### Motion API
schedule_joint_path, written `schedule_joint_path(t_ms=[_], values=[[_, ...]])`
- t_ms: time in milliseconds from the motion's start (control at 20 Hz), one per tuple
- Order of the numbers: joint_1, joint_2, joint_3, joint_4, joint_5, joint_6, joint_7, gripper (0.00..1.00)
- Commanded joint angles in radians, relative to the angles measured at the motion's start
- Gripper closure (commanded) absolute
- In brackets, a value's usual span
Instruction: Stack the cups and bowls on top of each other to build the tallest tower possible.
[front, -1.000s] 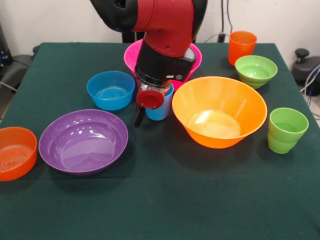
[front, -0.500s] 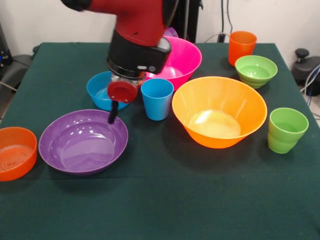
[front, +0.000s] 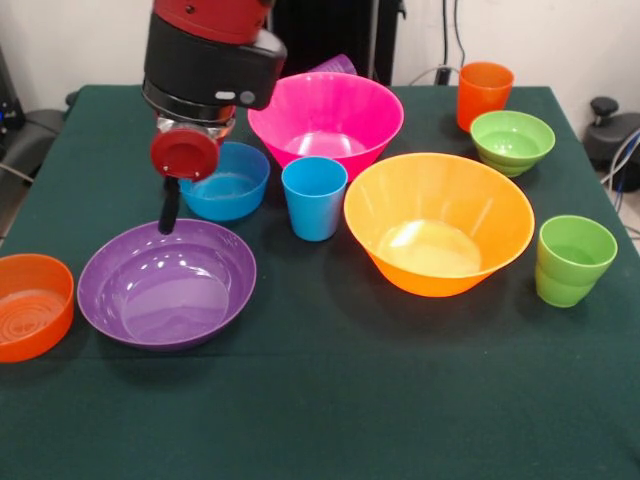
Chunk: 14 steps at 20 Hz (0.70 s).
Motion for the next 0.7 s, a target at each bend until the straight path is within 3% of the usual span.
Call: schedule_joint_path(t_ms=[50,250,400,700], values=[[-0.001,0.068,0.078,-0.030,0.003,0.046,-0.332,0.00],[-0.014,0.168,0.101,-0.104,-0.013,0.024,-0.499,0.00],[-0.014,0.200,0.108,-0.133,-0.025,0.015,-0.584,0.00],[-0.028,0.281,0.122,-0.203,0.002,0.082,-0.787,0.00]])
